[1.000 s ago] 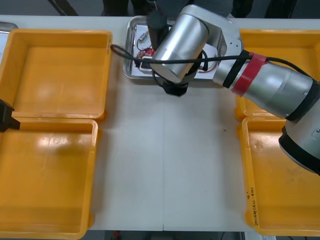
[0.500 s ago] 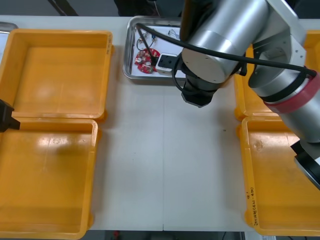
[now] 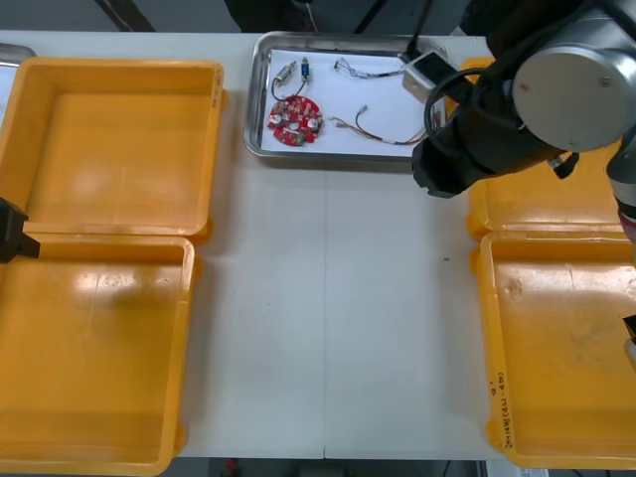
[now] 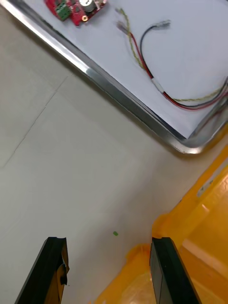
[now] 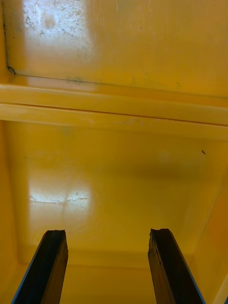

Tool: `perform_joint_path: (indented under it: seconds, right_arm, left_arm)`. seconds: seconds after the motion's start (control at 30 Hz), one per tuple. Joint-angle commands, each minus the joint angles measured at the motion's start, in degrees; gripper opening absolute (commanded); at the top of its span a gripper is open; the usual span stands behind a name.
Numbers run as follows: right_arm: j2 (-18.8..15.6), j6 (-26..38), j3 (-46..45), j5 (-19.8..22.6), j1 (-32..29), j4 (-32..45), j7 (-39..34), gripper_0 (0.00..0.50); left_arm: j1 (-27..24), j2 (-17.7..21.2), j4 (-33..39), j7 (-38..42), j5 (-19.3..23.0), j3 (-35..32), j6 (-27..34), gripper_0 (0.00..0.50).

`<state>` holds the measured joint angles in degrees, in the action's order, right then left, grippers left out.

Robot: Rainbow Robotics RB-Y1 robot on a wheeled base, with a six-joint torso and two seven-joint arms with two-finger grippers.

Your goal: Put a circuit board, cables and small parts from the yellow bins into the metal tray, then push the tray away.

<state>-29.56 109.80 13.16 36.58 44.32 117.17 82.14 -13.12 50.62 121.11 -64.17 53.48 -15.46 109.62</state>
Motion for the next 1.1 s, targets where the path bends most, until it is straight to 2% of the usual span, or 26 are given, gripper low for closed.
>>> perform_joint_path:
  seconds: [0.03,0.17,0.4,0.63,1.1]
  right_arm:
    - [-3.0,0.2,-8.4,1.2,-7.5,7.5,-3.1,0.5]
    - [-6.5,0.2,-13.5,2.0,-14.0,12.2,-3.6,0.5]
    - [-10.6,0.2,-22.7,4.2,-23.2,12.9,-3.8,0.5]
    - [-11.1,0.2,-33.7,9.6,-30.7,12.8,-4.4,0.5]
    - [-11.9,0.2,-41.2,9.0,-39.4,12.8,-5.8,0.5]
  left_arm:
    - [1.3,-0.5,1.4,-5.5,-0.5,-1.9,0.4,0.5]
    - [1.3,-0.5,1.4,-5.5,-0.5,-1.9,0.4,0.5]
    - [1.3,-0.5,1.4,-5.5,-0.5,-1.9,0.4,0.5]
    - [1.3,-0.5,1.4,-5.5,-0.5,-1.9,0.4,0.5]
    - [1.3,-0.5,1.4,-5.5,-0.5,-1.9,0.4,0.5]
